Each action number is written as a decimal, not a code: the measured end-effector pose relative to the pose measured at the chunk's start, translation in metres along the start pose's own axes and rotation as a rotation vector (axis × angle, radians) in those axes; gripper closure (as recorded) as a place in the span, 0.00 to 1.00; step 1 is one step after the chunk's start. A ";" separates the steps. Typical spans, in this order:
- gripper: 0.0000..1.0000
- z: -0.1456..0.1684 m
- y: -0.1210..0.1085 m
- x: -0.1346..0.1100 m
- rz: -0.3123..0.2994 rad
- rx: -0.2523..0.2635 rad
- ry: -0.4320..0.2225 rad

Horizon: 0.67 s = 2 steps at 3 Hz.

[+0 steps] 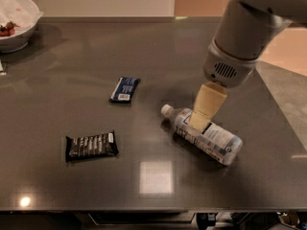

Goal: Place blue plastic bottle upright

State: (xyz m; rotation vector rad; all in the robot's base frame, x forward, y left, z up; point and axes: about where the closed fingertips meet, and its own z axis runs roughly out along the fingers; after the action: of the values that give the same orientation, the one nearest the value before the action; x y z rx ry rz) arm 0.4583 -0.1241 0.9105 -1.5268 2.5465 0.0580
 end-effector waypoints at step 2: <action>0.00 0.042 0.013 -0.008 0.122 -0.034 0.069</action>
Offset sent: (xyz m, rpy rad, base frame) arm -0.0076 0.0248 -0.0626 -0.0575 0.1277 -0.1888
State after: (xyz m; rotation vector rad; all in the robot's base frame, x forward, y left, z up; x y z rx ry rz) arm 0.4557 -0.1059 0.8695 -1.4072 2.7037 0.0651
